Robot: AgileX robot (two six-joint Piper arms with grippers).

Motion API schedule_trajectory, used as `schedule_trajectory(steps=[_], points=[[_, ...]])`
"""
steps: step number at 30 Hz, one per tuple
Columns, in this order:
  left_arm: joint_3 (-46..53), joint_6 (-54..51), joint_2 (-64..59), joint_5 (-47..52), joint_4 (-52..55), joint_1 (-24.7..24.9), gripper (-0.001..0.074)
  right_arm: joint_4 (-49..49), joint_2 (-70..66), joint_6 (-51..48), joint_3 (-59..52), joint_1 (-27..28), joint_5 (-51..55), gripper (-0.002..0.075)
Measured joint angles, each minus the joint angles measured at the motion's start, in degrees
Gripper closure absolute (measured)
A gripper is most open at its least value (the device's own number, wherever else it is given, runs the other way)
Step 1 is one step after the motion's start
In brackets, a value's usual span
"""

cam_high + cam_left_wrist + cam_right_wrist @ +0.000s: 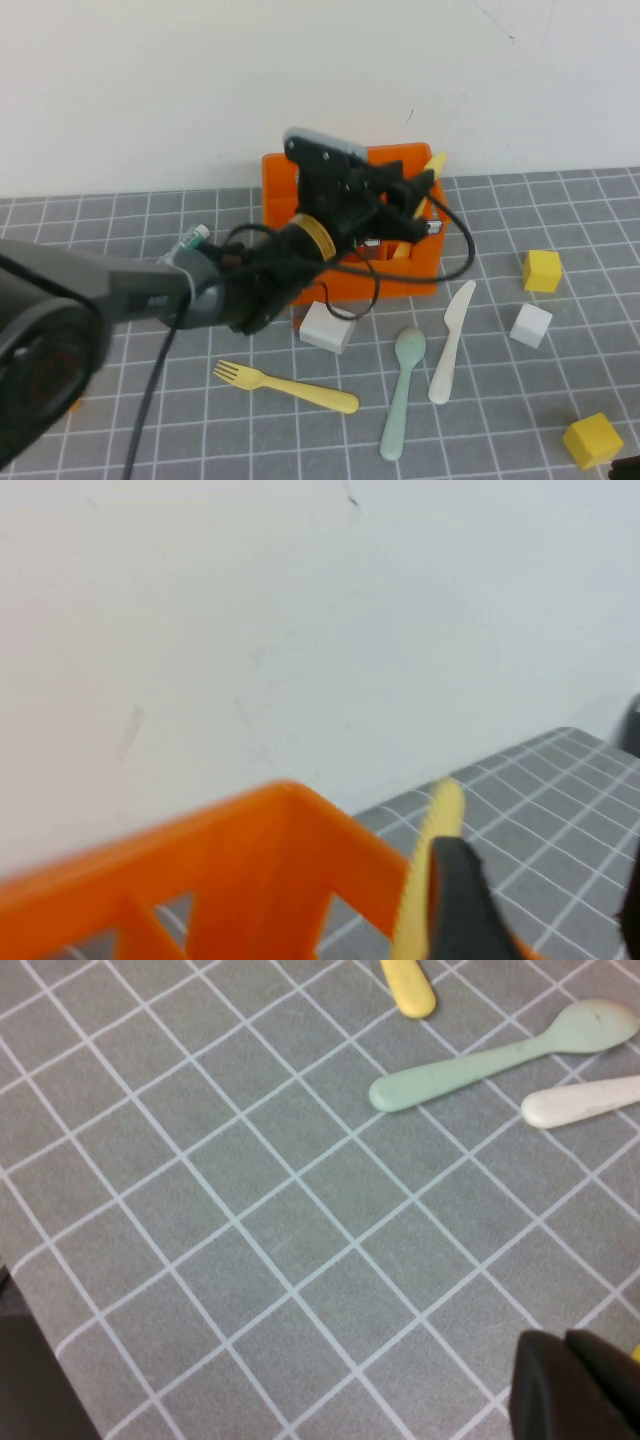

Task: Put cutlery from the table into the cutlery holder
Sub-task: Place the knife on the box, then pick up the fork

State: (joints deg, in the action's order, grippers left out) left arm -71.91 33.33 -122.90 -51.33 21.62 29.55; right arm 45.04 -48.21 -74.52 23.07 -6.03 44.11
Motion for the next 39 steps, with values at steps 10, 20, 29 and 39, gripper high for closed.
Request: schedule_trajectory(steps=[10,20,29,39], points=[[0.0,6.06,18.59,26.85,5.4,-0.2,0.0708,0.0,0.0,0.0,0.0,0.0,0.0,0.0729],[0.14,4.1,37.06,76.53,3.34,-0.2,0.0733,0.04,0.0,-0.2,0.0,0.0,0.11,0.0729],[17.03,-8.78,42.1,79.88,-19.85,-0.43,0.0734,-0.07,0.0,-0.2,0.0,0.0,-0.39,0.0729],[15.18,-29.94,30.71,78.55,-43.99,-0.43,0.0734,-0.14,0.0,-0.2,0.0,0.0,-1.28,0.0729]])
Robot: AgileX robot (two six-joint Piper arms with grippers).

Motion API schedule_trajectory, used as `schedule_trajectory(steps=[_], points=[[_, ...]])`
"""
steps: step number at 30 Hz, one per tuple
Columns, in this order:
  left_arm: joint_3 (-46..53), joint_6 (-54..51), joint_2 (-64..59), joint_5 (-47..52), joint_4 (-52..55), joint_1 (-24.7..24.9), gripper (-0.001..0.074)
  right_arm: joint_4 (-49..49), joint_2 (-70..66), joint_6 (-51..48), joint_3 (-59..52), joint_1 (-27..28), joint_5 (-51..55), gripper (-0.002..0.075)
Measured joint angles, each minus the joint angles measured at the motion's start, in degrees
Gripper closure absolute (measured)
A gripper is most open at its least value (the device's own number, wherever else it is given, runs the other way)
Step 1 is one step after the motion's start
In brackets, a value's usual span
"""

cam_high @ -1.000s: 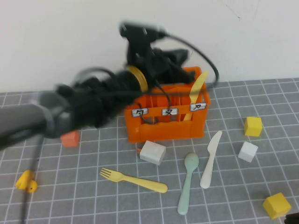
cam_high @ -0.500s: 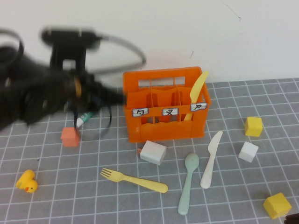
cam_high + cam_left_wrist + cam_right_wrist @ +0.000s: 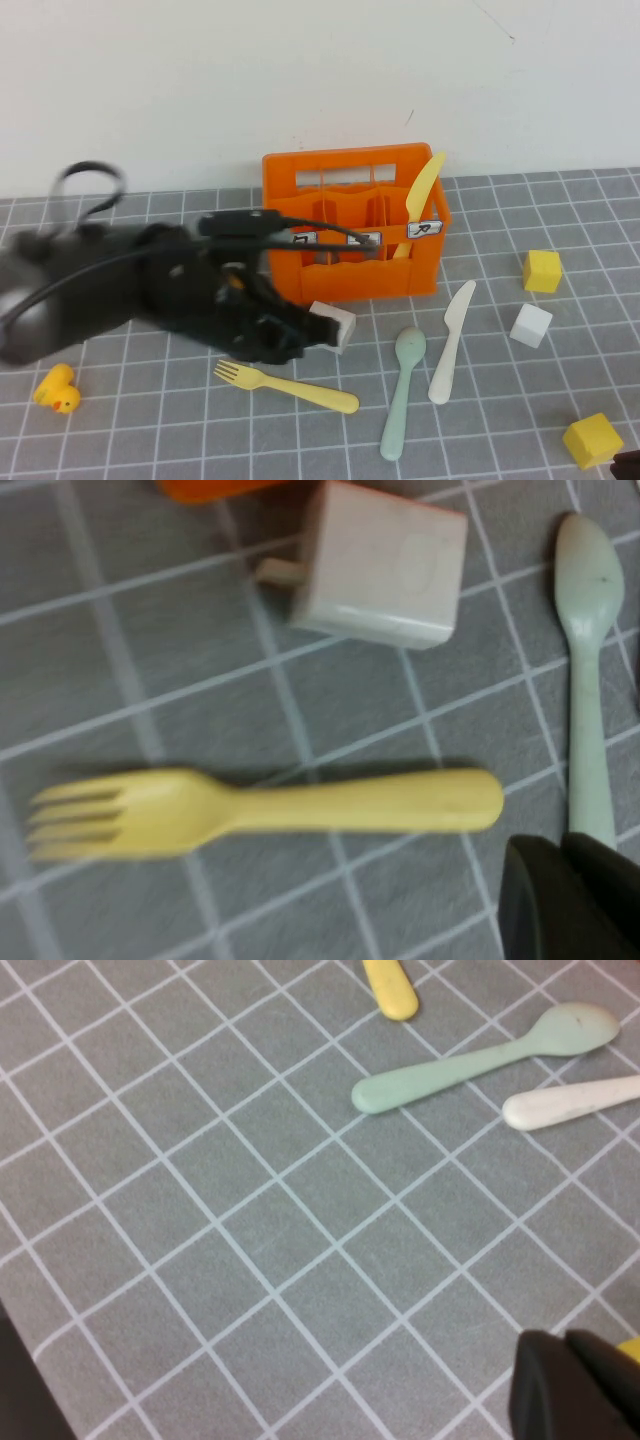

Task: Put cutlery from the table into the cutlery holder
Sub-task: Pick up the fork

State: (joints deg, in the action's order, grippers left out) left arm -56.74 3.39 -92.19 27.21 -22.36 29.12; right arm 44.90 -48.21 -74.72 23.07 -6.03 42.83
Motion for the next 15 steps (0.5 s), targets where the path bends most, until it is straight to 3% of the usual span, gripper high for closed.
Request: schedule_trajectory(steps=[7,15], points=[[-8.48,-2.98,-12.47,3.55,-1.88,0.14,0.0734,-0.77,0.0,0.0,0.0,0.0,0.0,0.0729],[-10.0,-3.39,-19.26,3.57,-1.88,2.07,0.0734,-0.82,0.0,0.0,0.0,0.0,0.0,0.0729]])
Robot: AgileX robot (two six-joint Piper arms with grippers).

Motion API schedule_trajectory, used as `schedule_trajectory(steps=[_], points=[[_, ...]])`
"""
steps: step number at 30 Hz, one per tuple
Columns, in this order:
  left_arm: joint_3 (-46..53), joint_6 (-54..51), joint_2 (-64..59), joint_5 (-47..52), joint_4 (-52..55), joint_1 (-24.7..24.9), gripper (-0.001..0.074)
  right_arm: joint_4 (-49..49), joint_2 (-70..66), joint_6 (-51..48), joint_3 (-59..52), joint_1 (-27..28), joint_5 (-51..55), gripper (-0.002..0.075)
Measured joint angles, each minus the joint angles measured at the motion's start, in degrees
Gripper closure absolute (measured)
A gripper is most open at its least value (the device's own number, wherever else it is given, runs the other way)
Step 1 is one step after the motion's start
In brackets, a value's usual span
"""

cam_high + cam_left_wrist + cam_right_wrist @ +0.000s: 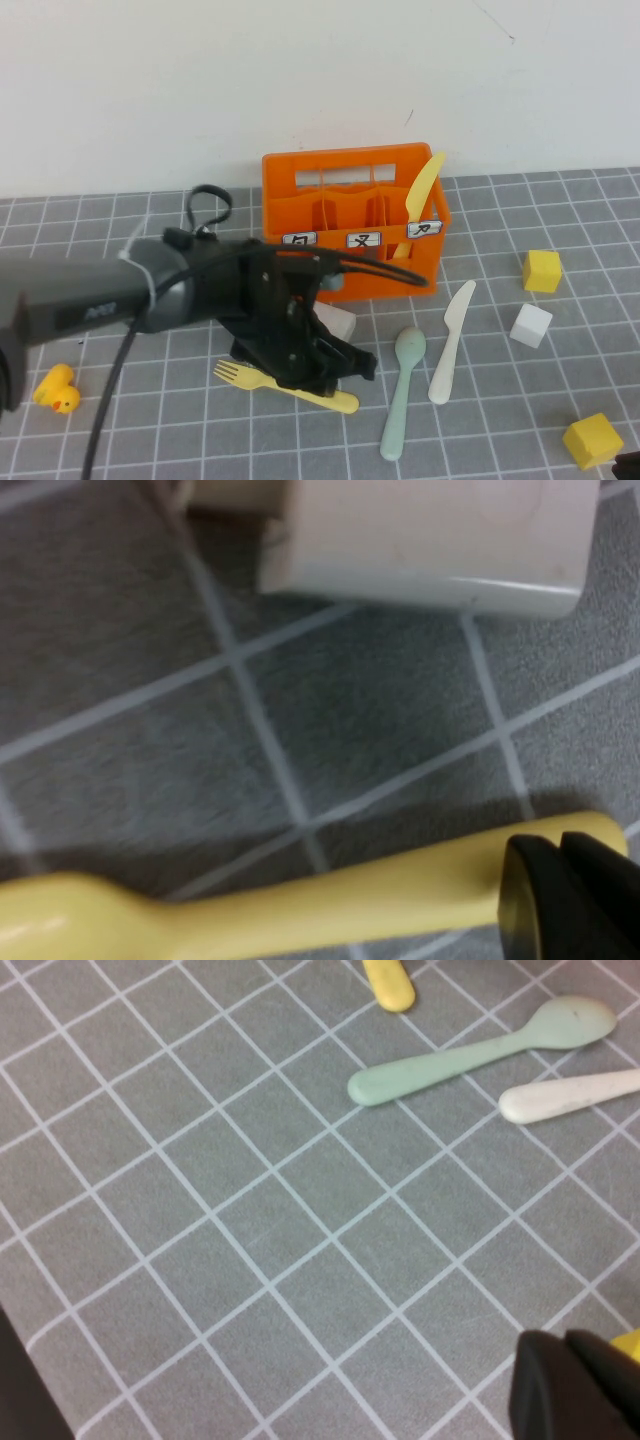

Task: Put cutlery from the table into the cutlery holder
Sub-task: Pick up the fork

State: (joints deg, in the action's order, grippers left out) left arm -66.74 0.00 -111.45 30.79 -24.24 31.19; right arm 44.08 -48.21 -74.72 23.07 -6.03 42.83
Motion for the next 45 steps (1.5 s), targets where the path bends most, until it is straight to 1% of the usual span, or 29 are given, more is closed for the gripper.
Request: schedule_trajectory(steps=[9,11,16,19,26,31,35,39,45], points=[[0.0,-0.69,-0.88,-4.11,0.46,4.52,0.0734,0.0,0.0,0.0,0.0,0.0,-0.07,0.0729],[0.0,-0.69,-0.88,-5.35,0.62,4.76,0.0735,0.0,0.0,0.0,0.0,0.0,-0.12,0.0729],[0.0,3.55,-1.1,-11.37,0.82,4.76,0.0735,0.0,0.0,0.0,0.0,0.0,-0.21,0.0729],[-0.04,3.8,-2.09,-11.46,0.94,4.76,0.0735,0.0,0.0,0.0,0.0,0.0,-0.21,0.0729],[-0.4,3.69,-3.28,-4.57,4.43,4.76,0.0735,0.0,0.0,0.0,0.0,0.0,-0.21,0.0729],[-0.54,3.73,-2.38,3.41,5.74,4.76,0.0735,0.0,0.0,0.0,0.0,0.0,-0.21,0.0729],[-0.54,5.47,-1.03,9.07,9.17,4.76,0.0735,0.0,0.0,0.0,0.0,0.0,0.7,0.0729],[-0.54,8.61,1.89,13.41,15.6,4.76,0.0735,0.0,0.0,0.0,0.0,0.0,1.43,0.0729],[-0.54,20.55,7.33,16.36,30.02,4.76,0.0735,0.0,0.0,0.0,0.0,0.0,1.66,0.0729]])
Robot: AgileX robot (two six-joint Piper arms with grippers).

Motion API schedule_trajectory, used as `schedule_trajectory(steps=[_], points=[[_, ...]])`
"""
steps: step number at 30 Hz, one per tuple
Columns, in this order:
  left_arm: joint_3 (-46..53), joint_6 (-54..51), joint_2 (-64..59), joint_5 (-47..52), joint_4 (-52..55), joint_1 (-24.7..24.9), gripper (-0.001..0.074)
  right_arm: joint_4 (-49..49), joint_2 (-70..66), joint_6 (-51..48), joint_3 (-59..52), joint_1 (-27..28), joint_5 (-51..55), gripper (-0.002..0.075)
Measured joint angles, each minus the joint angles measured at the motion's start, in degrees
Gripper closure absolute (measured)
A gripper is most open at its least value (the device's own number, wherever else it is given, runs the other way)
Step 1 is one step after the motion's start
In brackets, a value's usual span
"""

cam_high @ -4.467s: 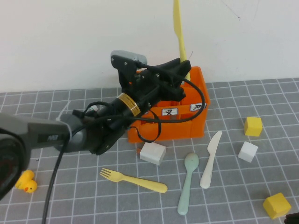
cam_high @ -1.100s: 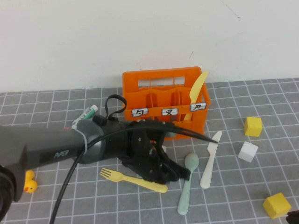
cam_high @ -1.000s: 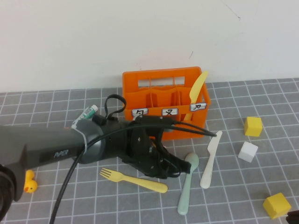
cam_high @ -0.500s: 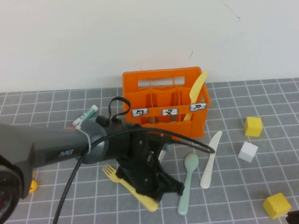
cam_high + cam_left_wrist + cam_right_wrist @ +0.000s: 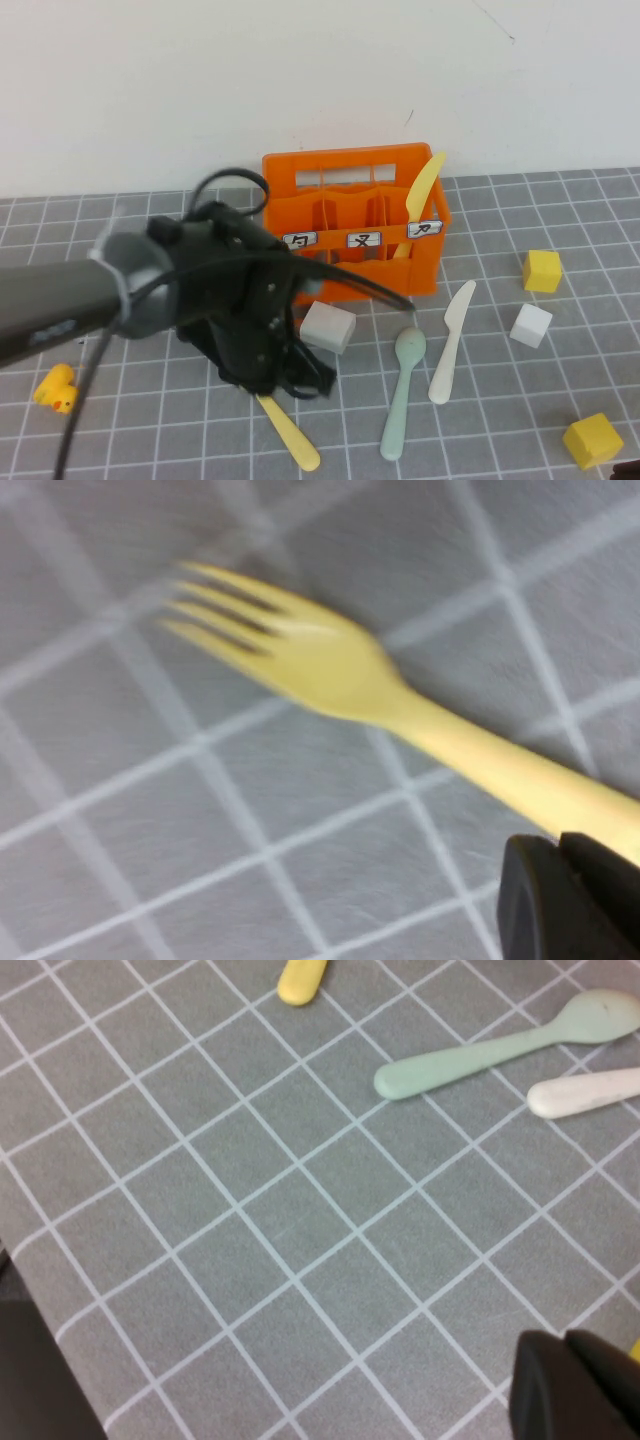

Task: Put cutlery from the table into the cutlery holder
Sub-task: Pick up the fork

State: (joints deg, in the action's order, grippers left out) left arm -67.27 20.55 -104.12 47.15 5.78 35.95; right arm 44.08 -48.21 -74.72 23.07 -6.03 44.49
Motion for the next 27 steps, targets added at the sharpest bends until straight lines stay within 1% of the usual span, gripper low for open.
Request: schedule_trajectory(steps=[3,7,8,10,12,15,17,20,22,24,27], points=[[0.0,6.43,2.36,-0.68,2.42,0.0,0.0735,0.26,0.0,0.0,0.0,0.0,0.0,0.0729],[0.49,10.53,2.85,-0.68,1.6,-0.41,0.0734,0.54,0.0,0.0,0.0,0.0,0.0,0.0729],[0.96,11.1,2.77,-0.68,1.32,-0.74,0.0732,0.54,0.0,0.0,0.0,0.0,0.0,0.0729],[2.84,11.76,2.26,-1.71,-0.18,-3.1,0.0709,0.76,0.0,0.0,0.0,0.0,0.22,0.0729],[4.7,11.5,1.77,-3.6,-3.52,-6.16,0.0673,0.97,0.0,0.0,0.0,0.0,0.32,0.0729],[7.57,7.01,1.42,-6.88,-11.01,-10.8,0.0599,1.06,0.0,0.0,0.0,0.0,0.43,0.0729],[8.57,3.55,1.31,-8.1,-16.79,-12.53,0.0526,1.06,0.0,0.0,0.0,0.0,0.43,0.0729],[8.82,1.09,1.31,-9.88,-20.85,-12.46,0.0407,1.19,0.0,0.0,0.0,0.0,0.32,0.0729],[8.94,0.67,1.31,-11.13,-21.9,-11.33,0.0355,1.43,0.0,0.0,0.0,0.0,0.23,0.0729],[8.94,0.67,1.21,-12.64,-22.36,-9.9,0.0328,1.52,0.0,0.0,0.0,0.0,0.13,0.0729],[8.94,1.7,0.85,-15.12,-22.83,-8.1,0.0313,2.03,0.0,0.0,0.0,0.0,0.11,0.0729]])
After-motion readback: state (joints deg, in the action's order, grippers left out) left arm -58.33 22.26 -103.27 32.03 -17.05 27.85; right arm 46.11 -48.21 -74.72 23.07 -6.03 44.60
